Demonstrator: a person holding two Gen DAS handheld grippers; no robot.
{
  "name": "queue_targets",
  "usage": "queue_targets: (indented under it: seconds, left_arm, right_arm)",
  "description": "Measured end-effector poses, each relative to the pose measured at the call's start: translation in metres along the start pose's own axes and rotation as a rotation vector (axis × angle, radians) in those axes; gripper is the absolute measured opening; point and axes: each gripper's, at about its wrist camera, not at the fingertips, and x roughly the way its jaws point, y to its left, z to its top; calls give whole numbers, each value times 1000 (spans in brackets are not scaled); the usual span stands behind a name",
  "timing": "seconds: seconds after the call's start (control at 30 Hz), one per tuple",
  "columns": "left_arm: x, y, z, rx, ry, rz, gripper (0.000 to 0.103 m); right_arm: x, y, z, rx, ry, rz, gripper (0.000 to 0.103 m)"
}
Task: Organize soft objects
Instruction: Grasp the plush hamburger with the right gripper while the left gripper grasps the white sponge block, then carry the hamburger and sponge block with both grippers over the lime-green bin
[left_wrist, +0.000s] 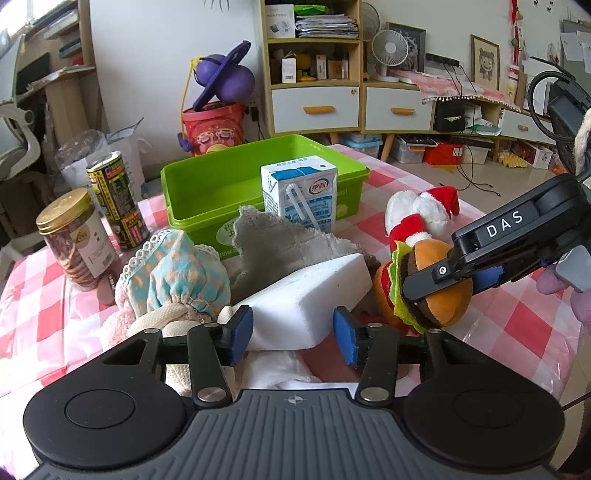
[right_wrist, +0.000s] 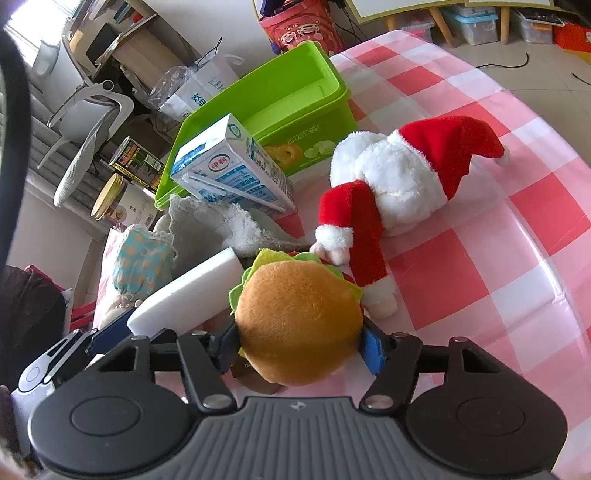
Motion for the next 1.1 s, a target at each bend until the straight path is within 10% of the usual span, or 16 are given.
queue_targets:
  seconds: [1.1]
  left_arm:
    - [-36, 26, 43, -235, -234, 69, 34]
  right_arm:
    - [-67, 12, 42, 51, -252, 143, 46]
